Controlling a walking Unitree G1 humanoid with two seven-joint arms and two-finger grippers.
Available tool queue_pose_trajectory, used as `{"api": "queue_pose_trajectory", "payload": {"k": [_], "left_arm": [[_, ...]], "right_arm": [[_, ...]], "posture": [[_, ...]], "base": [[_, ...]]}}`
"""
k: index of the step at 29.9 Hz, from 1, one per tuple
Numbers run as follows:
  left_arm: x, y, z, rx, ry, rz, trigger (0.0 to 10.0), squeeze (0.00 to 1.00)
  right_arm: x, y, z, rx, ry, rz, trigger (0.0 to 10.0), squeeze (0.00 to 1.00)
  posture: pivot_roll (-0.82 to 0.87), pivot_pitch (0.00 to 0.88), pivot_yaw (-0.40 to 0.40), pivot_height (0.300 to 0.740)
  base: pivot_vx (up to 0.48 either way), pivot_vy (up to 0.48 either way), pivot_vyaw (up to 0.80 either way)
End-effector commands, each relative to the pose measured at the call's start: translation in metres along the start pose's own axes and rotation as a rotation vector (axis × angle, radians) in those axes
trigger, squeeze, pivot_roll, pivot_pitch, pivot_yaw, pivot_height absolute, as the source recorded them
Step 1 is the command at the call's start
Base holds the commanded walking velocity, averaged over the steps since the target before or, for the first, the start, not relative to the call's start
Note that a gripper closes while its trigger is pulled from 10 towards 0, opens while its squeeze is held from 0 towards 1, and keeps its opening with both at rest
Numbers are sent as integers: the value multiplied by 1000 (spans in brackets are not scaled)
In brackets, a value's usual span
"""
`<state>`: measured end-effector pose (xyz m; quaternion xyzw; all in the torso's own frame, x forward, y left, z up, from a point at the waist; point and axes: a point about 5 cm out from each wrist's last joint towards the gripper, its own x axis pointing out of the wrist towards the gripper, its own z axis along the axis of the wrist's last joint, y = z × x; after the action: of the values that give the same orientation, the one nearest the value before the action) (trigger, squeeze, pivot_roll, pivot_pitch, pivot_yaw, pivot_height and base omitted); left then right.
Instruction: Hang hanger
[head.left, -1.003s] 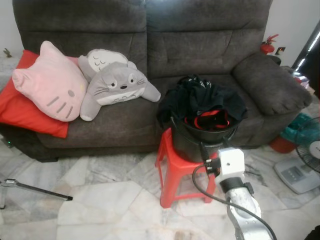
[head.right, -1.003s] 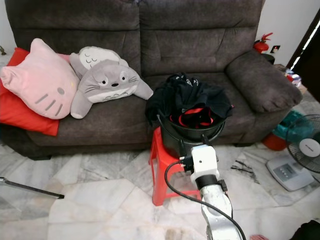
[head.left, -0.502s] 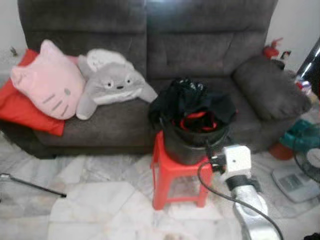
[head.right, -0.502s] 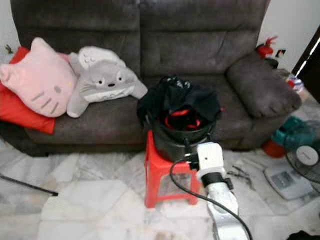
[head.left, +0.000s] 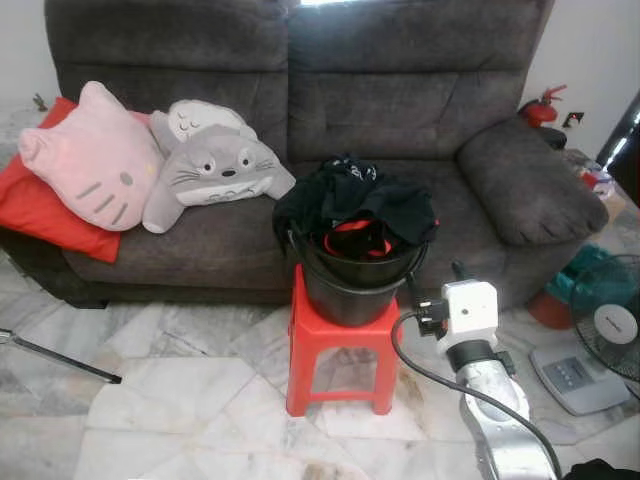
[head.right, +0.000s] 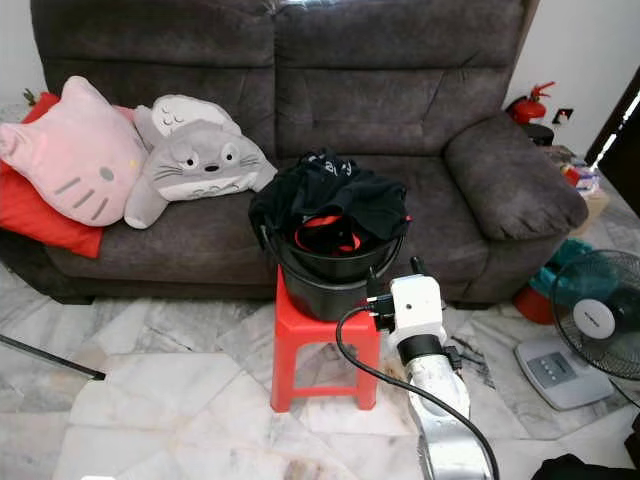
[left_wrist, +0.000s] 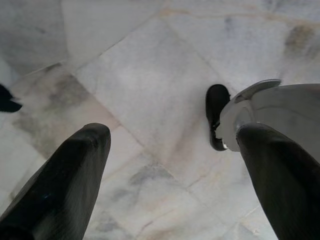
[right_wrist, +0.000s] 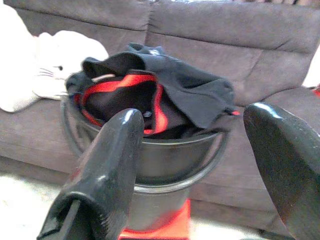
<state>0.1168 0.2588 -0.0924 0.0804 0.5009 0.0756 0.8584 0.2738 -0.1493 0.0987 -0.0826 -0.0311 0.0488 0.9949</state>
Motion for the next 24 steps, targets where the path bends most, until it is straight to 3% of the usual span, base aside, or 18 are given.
{"api": "queue_pose_trajectory", "payload": {"k": [1,11,18,24], "left_arm": [[-1,10,-2,-8,13,20,10000,0],[0,13,4,-6,9,7,10000,0],[1,14,7,-18,-2,14,10000,0],[0,13,3,-22,16,10,10000,0]], "right_arm": [[1,4,2,5,-3,11,10000,0],[0,-15,6,-19,-18,-62,10000,0],[7,2,15,-6,-53,-5,10000,0],[11,1,21,-10,-72,-3,10000,0]], "posture": [[-39,0,4,716],[-65,0,42,716],[-43,0,27,716],[-41,0,30,716]], "base": [[0,0,0],[0,0,0],[0,0,0],[226,0,0]]}}
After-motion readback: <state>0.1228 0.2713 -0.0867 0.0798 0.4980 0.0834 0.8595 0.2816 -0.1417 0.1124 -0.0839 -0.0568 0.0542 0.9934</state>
